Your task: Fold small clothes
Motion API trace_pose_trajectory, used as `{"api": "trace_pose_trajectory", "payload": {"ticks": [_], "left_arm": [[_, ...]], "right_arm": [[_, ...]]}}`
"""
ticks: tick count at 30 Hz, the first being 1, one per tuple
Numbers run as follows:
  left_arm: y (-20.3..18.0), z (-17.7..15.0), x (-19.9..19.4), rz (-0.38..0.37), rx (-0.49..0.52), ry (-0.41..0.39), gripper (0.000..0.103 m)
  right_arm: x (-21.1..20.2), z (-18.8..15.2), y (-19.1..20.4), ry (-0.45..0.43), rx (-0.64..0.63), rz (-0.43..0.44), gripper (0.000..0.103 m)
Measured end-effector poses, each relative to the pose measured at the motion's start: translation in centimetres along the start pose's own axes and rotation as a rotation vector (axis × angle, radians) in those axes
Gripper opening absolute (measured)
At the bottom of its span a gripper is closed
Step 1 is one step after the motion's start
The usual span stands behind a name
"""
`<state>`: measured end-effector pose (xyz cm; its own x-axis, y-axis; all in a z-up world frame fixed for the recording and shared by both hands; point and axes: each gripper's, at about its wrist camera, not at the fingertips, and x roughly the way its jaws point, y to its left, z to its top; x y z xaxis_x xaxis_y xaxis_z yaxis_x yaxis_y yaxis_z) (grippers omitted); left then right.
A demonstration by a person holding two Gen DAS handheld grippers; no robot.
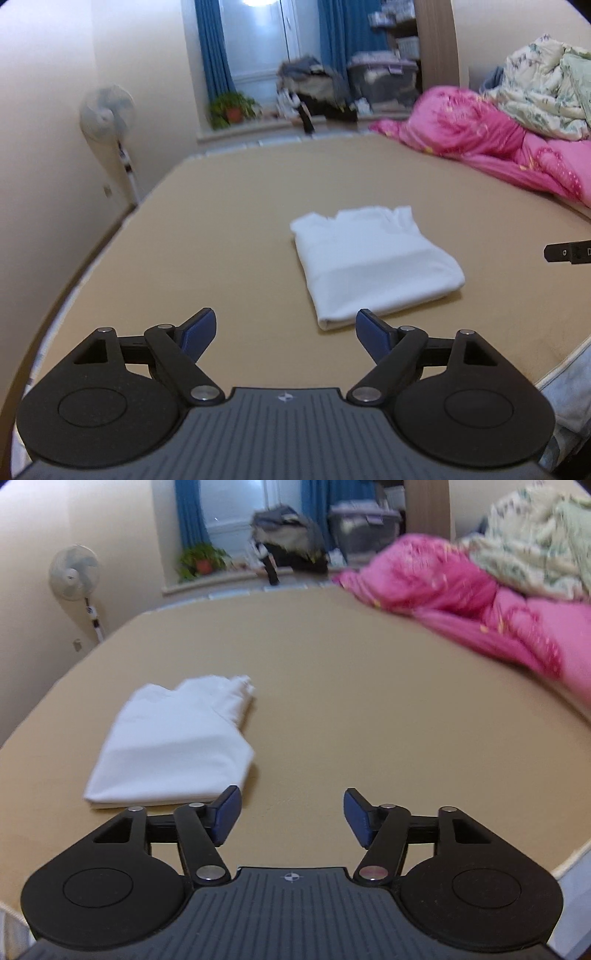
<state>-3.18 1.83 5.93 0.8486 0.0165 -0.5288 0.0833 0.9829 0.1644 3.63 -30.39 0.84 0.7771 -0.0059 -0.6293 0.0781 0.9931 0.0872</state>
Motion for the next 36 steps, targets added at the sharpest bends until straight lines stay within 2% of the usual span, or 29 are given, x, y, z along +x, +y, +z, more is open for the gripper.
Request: {"api": "trace_pose_trajectory", "payload": {"ticks": [2, 4, 6, 9, 12, 15, 22, 36], "left_arm": [[-0.1, 0.0, -1.3, -0.018, -0.004, -0.022, 0.103], [-0.3, -0.4, -1.5, -0.055, -0.001, -0.030, 0.103], [-0.8, -1.0, -0.6, -0.036, -0.010, -0.015, 0.103], [-1.2, -2.8, 1.1, -0.037, -0.057, -0.005, 0.103], [-2.0, -3.3, 3.8, -0.045, -0.137, 0.092, 0.103], [-2.9, -3.0, 4.9, -0.031, -0.174, 0.055, 0.103], [-3.6, -3.1, 7.8, -0.034, -0.171, 0.094, 0.103], [-3.1, -2.6, 7.3, -0.052, -0.176, 0.052, 0.103]], "right_arm": [[-0.8, -0.1, 1.2, -0.031, -0.021, 0.006, 0.071], [-2.5, -0.5, 1.9, -0.062, -0.045, 0.014, 0.073], [-3.2, -1.1, 2.7, -0.076, -0.064, 0.009, 0.075], [-2.0, -2.5, 3.4, -0.041, -0.053, 0.029, 0.075], [-0.3, -3.4, 3.7, 0.027, -0.035, 0.014, 0.075], [0.3, -3.3, 4.4, 0.022, -0.051, 0.030, 0.075], [2.0, -3.3, 6.0, 0.017, -0.097, 0.032, 0.075], [1.7, -3.5, 8.6, -0.020, -0.167, 0.080, 0.075]]}}
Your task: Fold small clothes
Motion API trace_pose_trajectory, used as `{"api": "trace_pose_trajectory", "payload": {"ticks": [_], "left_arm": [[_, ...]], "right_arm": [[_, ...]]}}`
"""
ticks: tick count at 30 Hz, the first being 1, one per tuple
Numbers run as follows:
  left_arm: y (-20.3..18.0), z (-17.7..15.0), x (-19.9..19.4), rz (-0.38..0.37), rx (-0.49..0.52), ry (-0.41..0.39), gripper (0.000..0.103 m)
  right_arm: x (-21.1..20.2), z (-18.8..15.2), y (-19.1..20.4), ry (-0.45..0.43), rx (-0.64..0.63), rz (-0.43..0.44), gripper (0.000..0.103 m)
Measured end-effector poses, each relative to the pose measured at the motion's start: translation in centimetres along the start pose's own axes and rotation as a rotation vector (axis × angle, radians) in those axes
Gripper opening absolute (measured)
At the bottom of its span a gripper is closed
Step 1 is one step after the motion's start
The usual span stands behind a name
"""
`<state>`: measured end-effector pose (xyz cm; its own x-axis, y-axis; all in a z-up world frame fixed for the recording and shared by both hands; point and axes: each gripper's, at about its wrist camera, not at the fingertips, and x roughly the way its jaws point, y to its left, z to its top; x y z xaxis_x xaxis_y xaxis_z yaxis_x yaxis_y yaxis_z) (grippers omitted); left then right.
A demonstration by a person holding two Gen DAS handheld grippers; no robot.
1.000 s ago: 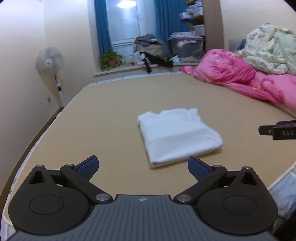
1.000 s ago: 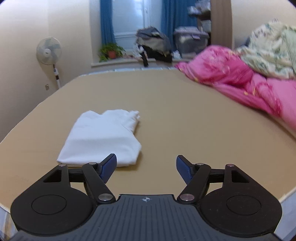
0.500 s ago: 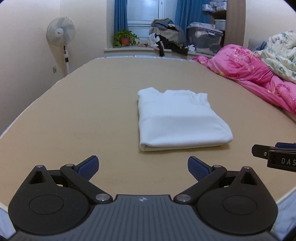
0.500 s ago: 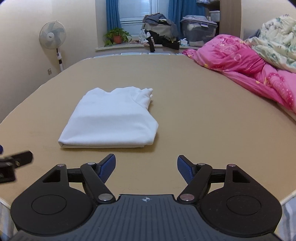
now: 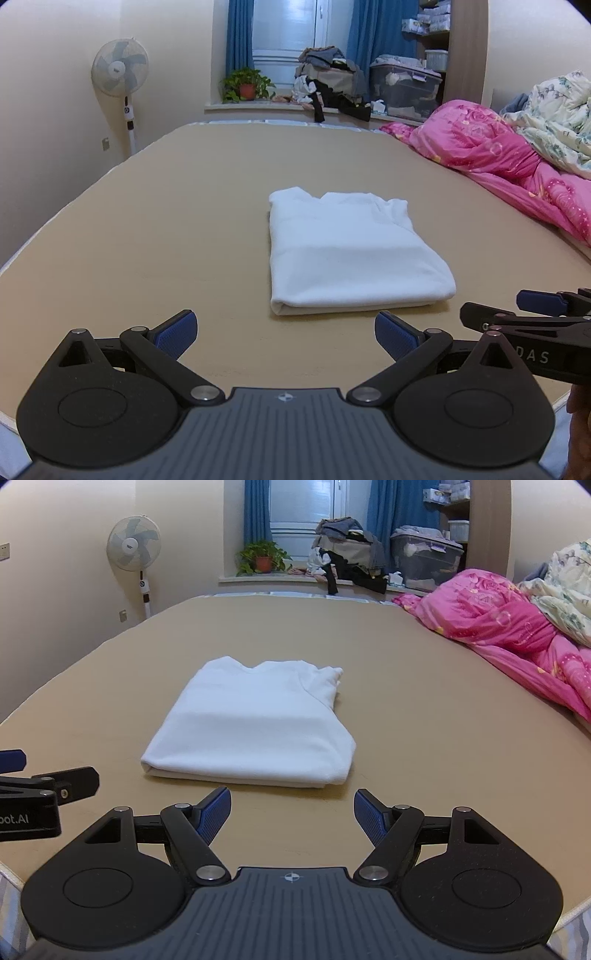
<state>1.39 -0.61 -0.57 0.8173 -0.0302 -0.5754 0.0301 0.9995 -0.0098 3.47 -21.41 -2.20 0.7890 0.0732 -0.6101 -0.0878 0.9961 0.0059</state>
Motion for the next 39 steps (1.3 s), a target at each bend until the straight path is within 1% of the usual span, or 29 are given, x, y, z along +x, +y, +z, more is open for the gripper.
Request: {"api": "trace_pose_trajectory", "payload": {"ticks": [6, 39], "left_arm": [[0.22, -0.02, 0.18, 0.000, -0.004, 0.010, 0.103], [0.65, -0.20, 0.51, 0.003, 0.000, 0.012, 0.103]], "right_arm": [[-0.55, 0.05, 0.22, -0.018, -0.003, 0.001, 0.075], [-0.85, 0.09, -0.08, -0.020, -0.001, -0.003, 0.075]]}}
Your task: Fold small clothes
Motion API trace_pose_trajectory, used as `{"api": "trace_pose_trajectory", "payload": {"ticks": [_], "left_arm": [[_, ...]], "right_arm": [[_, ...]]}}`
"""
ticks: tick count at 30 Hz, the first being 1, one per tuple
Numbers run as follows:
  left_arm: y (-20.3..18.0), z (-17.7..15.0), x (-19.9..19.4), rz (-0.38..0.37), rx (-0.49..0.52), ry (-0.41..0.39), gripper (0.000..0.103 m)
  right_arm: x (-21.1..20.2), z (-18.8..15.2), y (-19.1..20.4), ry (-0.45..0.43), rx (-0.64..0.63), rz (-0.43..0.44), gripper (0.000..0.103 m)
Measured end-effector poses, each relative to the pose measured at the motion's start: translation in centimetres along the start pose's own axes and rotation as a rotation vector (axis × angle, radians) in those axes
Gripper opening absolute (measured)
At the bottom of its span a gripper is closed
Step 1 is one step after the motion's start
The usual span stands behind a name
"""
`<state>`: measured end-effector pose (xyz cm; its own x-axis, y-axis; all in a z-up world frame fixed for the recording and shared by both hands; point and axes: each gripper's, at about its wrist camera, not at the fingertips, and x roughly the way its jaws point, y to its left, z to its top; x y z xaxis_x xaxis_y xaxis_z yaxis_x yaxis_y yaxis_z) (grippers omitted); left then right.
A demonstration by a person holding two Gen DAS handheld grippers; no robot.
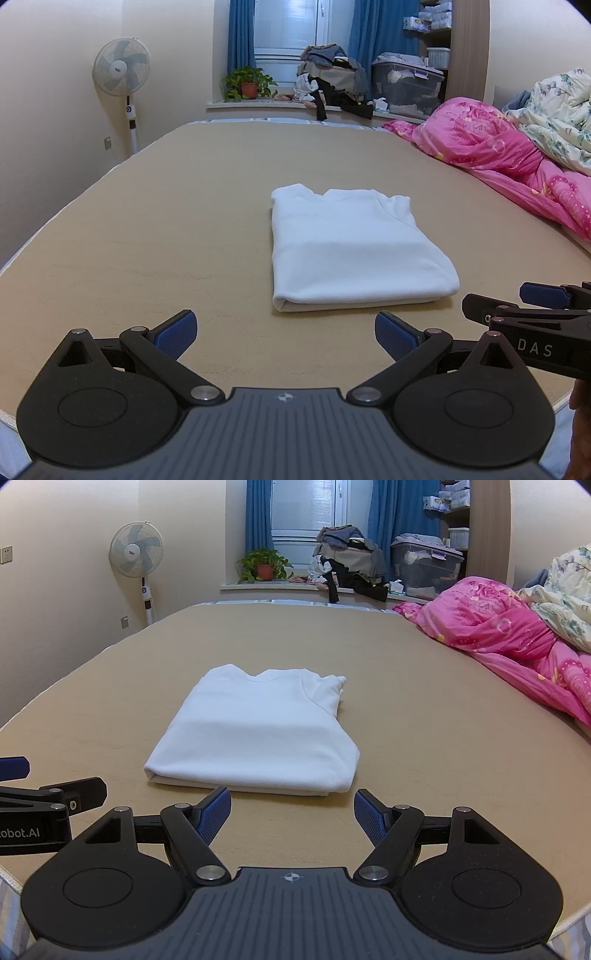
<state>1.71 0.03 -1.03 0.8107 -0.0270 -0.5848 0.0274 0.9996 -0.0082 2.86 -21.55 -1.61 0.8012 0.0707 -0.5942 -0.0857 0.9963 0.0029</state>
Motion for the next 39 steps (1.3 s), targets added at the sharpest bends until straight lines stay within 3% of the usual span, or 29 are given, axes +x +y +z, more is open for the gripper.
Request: {"api": "trace_pose_trajectory", "payload": {"ticks": [39], "left_arm": [[0.50, 0.02, 0.11, -0.008, -0.002, -0.005, 0.103]], "right_arm": [[-0.14, -0.02, 0.47, -0.010, -0.026, -0.004, 0.075]]}}
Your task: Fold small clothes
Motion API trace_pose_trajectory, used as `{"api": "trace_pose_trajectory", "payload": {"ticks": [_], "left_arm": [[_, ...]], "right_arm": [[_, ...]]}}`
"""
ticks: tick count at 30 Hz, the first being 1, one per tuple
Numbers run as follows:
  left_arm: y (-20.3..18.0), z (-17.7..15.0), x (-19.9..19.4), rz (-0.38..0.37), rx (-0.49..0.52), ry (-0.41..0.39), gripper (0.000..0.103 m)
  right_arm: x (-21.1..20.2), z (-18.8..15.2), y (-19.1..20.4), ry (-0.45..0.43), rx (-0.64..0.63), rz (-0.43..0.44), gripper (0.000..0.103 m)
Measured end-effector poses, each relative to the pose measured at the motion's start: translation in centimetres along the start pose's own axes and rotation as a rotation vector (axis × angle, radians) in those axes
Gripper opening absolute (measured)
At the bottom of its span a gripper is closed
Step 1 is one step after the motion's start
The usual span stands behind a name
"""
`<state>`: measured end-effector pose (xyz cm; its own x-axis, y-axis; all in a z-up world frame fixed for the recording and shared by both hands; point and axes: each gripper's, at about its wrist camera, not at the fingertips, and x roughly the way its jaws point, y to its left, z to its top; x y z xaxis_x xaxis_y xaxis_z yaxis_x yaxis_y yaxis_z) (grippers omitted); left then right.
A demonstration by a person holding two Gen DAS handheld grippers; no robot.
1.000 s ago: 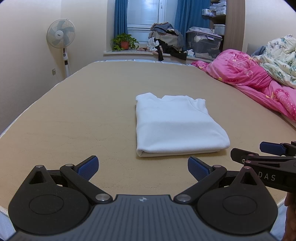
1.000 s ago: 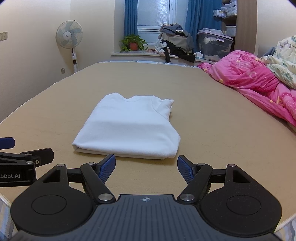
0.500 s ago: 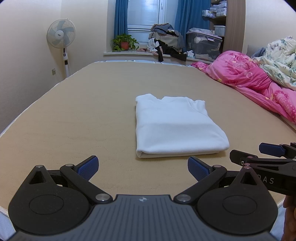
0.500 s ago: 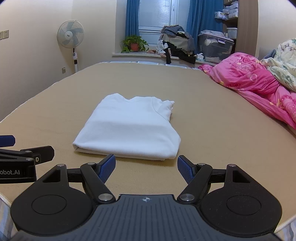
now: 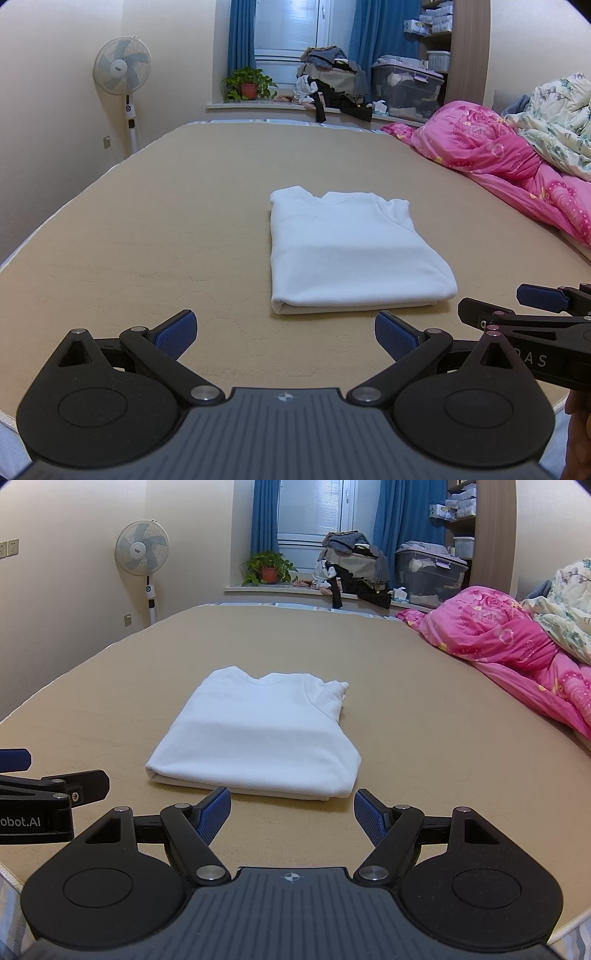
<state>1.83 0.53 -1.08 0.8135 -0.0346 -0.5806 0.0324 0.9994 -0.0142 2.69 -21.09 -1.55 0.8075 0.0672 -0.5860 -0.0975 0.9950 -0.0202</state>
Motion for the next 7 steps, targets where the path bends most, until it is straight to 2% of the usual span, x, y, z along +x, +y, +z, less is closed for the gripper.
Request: {"api": "trace_pose_trajectory", "payload": {"ticks": [7], "left_arm": [[0.05, 0.11, -0.01, 0.000, -0.003, 0.003, 0.103]], "right_arm": [[0.01, 0.00, 0.01, 0.000, 0.000, -0.001, 0.075]]}}
